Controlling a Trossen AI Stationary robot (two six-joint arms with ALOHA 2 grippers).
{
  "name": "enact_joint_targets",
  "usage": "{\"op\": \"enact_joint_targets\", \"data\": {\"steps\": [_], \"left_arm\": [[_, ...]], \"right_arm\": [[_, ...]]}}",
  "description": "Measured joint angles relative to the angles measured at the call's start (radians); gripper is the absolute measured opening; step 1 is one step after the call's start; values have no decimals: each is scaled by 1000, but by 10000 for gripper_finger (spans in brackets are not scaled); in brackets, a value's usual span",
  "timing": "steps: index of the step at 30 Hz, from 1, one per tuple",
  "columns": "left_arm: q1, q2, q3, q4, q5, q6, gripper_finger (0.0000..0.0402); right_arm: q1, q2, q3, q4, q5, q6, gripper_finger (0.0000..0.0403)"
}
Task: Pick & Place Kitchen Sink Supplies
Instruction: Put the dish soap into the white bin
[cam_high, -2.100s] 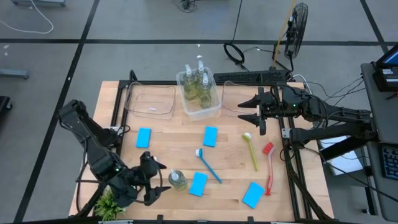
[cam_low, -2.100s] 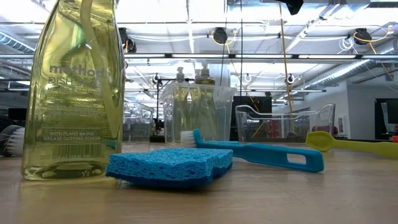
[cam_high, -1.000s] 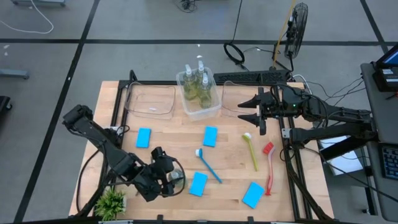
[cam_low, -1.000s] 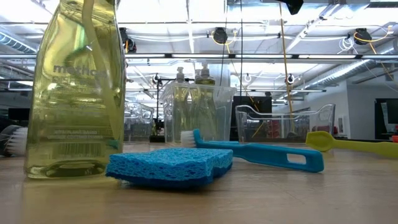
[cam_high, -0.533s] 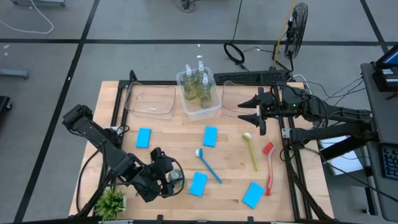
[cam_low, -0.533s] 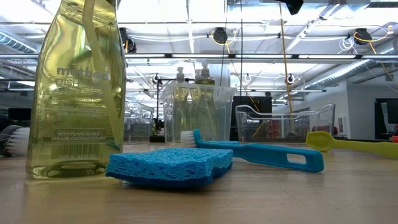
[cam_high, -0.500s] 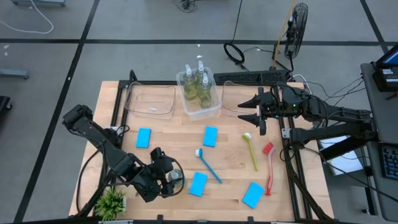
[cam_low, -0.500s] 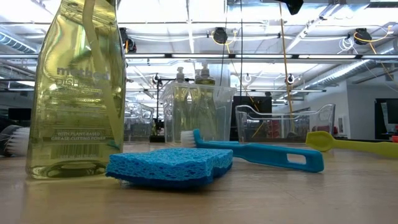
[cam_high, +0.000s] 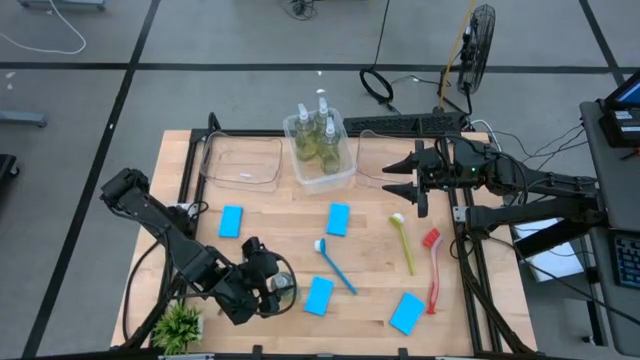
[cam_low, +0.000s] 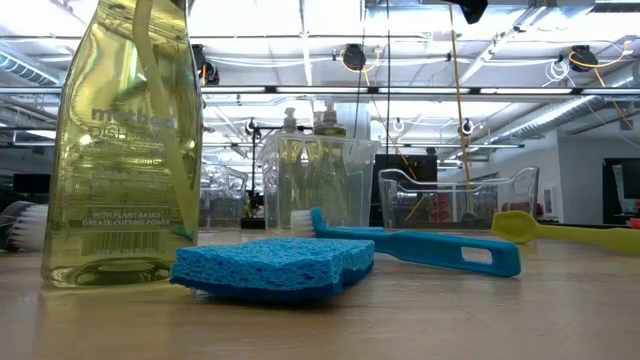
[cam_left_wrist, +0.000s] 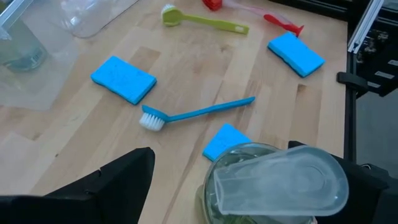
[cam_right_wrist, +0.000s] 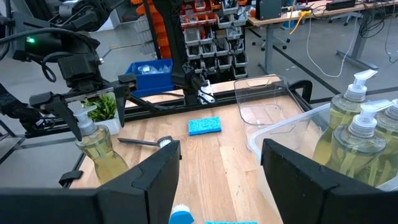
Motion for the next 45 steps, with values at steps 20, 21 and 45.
{"op": "enact_joint_targets", "data": {"steps": [20,21,45], "left_arm": [[0,0,0,2,-2,51,257],[0,0,0,2,-3,49,249],[10,0,-2,30,-38,48,142]], "right_arm": [[0,0,0,0,0,0,212],[0,0,0,0,0,0,212],[0,0,0,0,0,11,212]]}}
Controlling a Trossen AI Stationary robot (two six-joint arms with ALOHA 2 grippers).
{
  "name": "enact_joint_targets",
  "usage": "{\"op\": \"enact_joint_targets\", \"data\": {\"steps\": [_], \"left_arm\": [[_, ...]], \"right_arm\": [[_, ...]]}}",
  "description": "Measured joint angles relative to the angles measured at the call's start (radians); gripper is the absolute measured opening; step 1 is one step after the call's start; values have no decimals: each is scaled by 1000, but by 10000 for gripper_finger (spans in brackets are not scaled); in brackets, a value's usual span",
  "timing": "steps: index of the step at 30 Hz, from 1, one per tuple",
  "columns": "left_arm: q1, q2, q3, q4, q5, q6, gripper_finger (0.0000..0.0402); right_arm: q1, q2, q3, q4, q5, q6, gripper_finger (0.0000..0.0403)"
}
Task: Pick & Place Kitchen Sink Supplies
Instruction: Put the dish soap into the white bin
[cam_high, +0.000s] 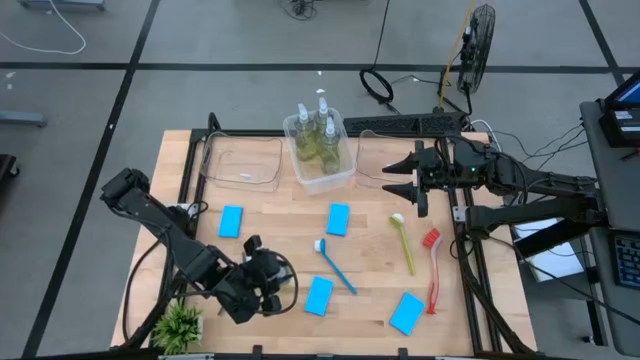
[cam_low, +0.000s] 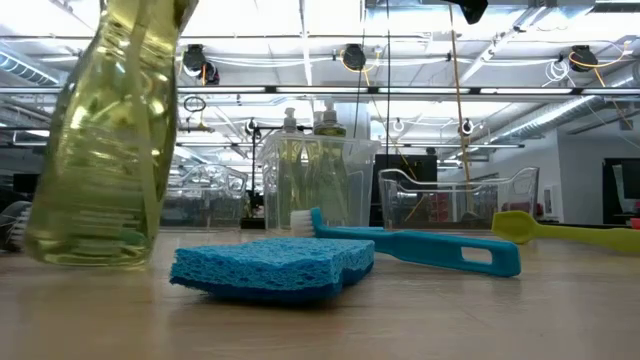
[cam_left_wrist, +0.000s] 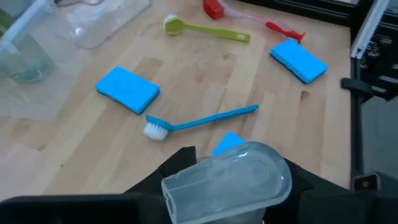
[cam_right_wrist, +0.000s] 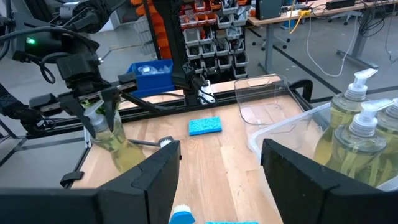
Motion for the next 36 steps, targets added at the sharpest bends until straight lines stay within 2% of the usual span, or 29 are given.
{"op": "enact_joint_targets", "data": {"steps": [6,11,16,22,29,36], "left_arm": [[19,-9,0,17,-26,2,120],[52,-25,0,59,-37,6,131],[96,-71,0,115,-81,82,135],[155,-144,0,259,-150,240,118],[249,-183,0,517,-160,508,139],[327,-183,0,716,-127,741,101]], "right_arm": [[1,0,0,0,0,16,212],[13,0,0,3,0,16,212],[42,3,0,40,0,16,212],[90,38,0,119,-1,10,212],[151,141,0,242,-1,-62,212],[186,281,-1,407,-1,-93,236]]}}
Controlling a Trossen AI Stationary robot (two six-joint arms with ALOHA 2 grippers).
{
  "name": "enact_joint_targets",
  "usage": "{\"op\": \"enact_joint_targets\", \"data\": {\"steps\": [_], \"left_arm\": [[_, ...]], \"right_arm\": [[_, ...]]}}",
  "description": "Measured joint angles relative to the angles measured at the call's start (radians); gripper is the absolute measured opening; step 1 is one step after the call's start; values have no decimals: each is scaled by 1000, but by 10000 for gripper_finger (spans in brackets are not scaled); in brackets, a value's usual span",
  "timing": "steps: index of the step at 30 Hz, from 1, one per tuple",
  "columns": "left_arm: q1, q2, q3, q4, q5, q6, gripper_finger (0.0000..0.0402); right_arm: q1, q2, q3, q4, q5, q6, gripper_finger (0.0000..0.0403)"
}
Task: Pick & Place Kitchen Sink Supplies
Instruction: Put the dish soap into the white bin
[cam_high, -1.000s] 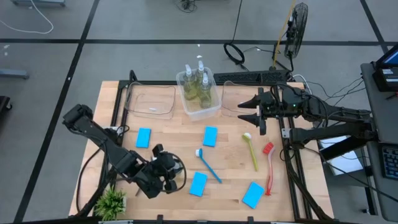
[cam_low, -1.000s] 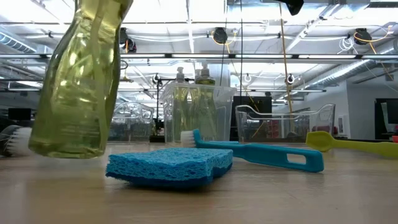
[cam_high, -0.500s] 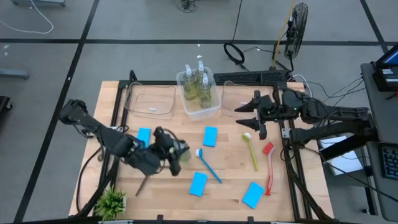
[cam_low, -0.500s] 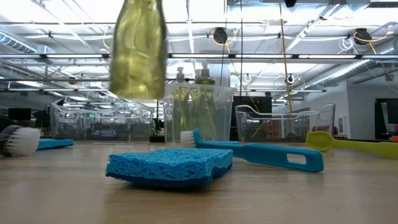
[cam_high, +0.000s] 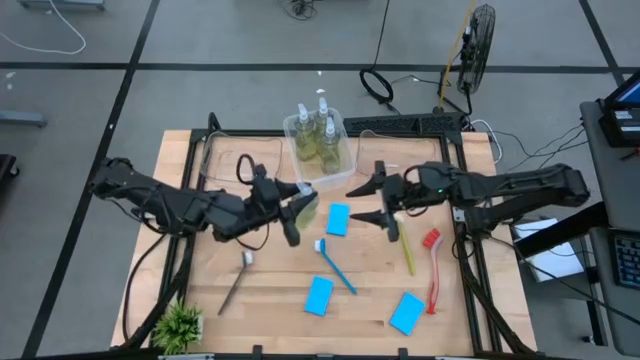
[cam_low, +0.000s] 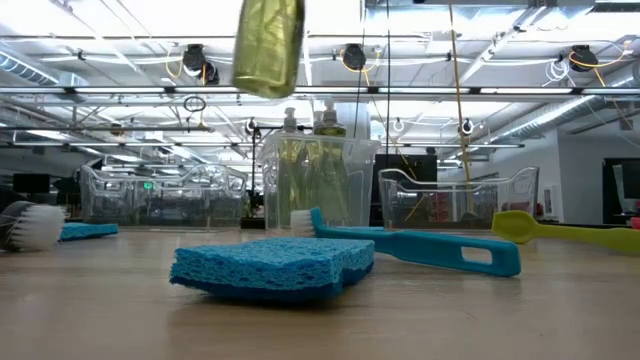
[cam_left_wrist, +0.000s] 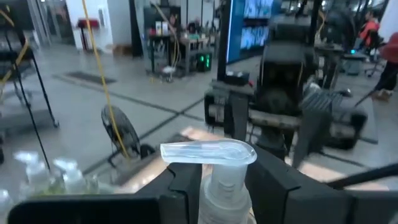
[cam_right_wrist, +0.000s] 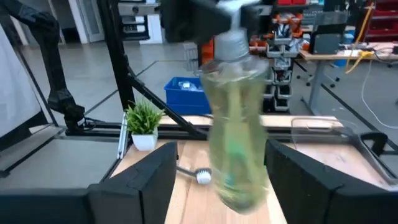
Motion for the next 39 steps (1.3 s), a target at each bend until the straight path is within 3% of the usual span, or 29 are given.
{"op": "enact_joint_targets", "data": {"steps": [9,16,25,30,39], "left_arm": [[59,1,0,72,30,25,125],[83,1,0,169,101,87,100],[114,3,0,212,141,100,116],[142,5,0,247,230,92,100],[155,5,1,242,253,72,118]], "right_arm": [[-1,84,0,108,10,11,313],[-10,146,1,211,135,4,345],[-20,230,6,411,135,6,356],[-24,315,93,391,132,21,356],[-23,378,243,248,104,-30,353]]}}
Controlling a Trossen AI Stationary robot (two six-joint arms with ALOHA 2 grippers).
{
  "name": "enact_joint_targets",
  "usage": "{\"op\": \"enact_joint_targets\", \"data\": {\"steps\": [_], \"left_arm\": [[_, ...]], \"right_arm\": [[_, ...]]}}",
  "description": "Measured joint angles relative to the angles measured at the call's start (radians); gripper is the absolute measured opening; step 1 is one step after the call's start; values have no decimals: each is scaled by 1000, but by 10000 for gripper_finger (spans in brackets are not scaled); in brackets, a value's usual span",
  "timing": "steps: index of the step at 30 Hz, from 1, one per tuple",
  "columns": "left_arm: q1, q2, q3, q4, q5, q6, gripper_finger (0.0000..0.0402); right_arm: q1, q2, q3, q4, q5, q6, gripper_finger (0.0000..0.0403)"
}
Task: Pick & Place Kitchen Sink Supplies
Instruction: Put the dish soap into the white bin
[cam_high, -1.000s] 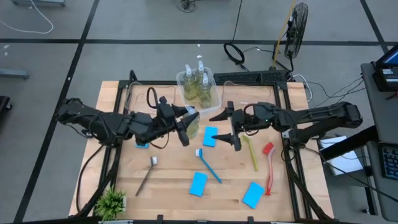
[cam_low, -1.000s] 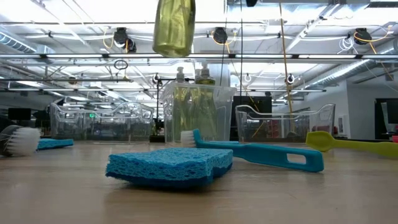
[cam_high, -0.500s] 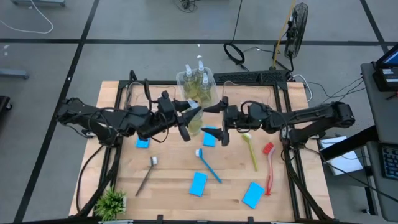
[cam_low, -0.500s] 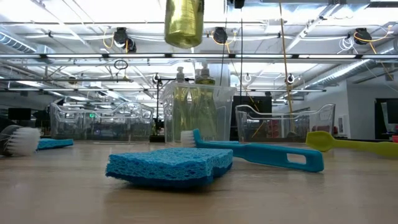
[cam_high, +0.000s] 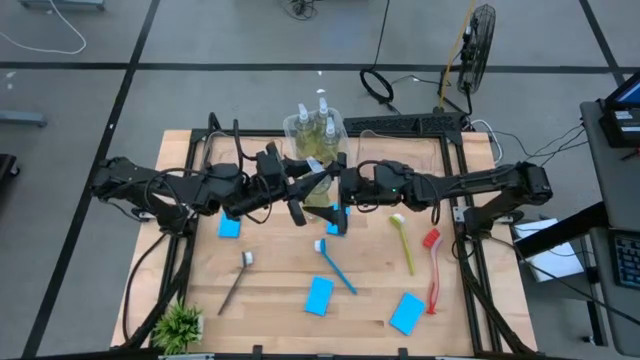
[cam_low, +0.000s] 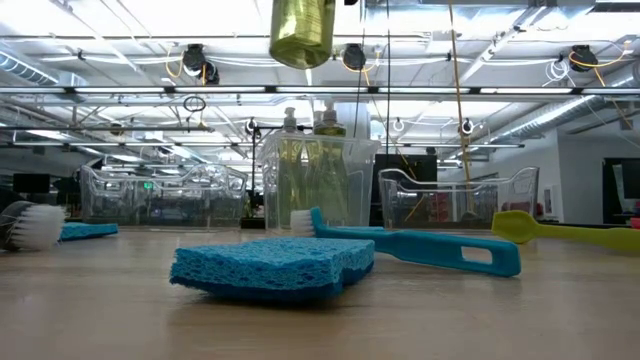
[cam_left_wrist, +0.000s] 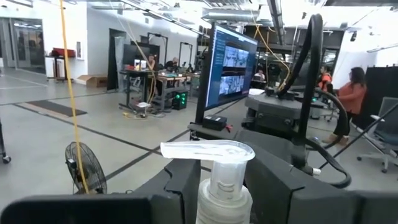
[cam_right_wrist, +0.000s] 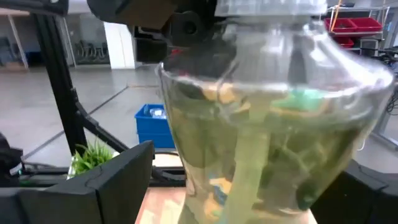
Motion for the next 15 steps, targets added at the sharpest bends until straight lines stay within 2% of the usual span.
{"op": "enact_joint_targets", "data": {"steps": [4,7,15], "left_arm": [[0,0,0,0,4,9,106],[0,0,1,0,7,13,105],[0,0,1,-20,11,54,145]], "right_arm": [[0,-7,1,3,3,-8,333],[-1,-10,1,14,16,5,304],[0,-10,1,5,32,8,195]]}}
